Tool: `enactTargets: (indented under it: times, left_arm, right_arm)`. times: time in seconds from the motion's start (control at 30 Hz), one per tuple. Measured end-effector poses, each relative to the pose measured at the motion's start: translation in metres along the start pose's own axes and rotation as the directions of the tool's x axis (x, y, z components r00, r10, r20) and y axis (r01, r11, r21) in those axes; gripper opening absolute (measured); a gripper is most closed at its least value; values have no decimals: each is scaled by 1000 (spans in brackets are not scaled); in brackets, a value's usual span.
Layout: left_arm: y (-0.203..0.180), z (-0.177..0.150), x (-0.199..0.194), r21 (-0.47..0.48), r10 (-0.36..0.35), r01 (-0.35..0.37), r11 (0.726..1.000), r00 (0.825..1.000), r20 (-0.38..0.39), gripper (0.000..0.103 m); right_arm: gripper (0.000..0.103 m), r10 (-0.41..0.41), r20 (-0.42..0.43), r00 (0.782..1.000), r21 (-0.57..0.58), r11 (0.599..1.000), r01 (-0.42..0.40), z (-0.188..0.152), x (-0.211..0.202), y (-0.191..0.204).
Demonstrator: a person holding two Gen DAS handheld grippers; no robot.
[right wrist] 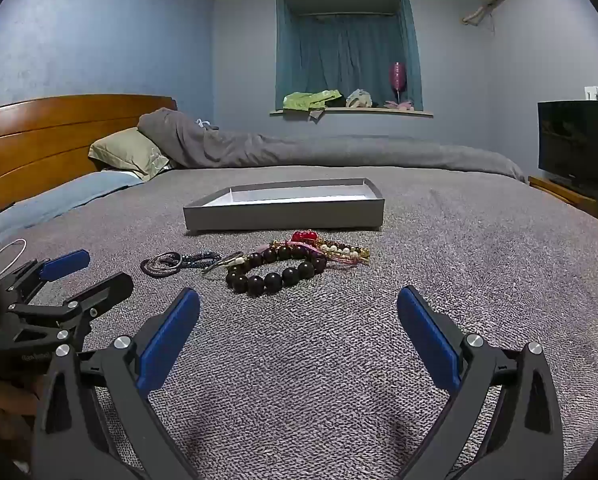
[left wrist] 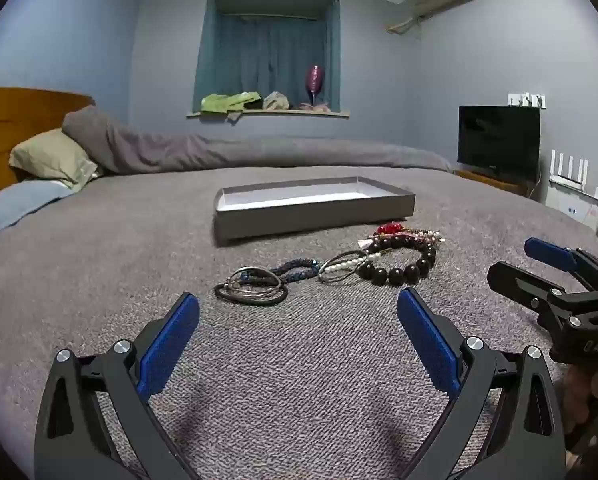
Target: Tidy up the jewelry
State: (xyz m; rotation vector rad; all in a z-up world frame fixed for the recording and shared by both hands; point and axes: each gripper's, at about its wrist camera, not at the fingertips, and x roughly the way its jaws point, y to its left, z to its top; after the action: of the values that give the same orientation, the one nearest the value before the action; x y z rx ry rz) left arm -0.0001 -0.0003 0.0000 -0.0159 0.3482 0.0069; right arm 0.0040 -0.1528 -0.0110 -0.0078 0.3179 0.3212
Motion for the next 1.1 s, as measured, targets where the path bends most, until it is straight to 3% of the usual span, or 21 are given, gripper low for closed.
enactTargets:
  times: [1.1]
  left_arm:
    - [-1,0,-1,4,0,0,1000,1000,5,98]
  right_arm:
    - [98,0,1,1000,-2,1000,0,0,1,1]
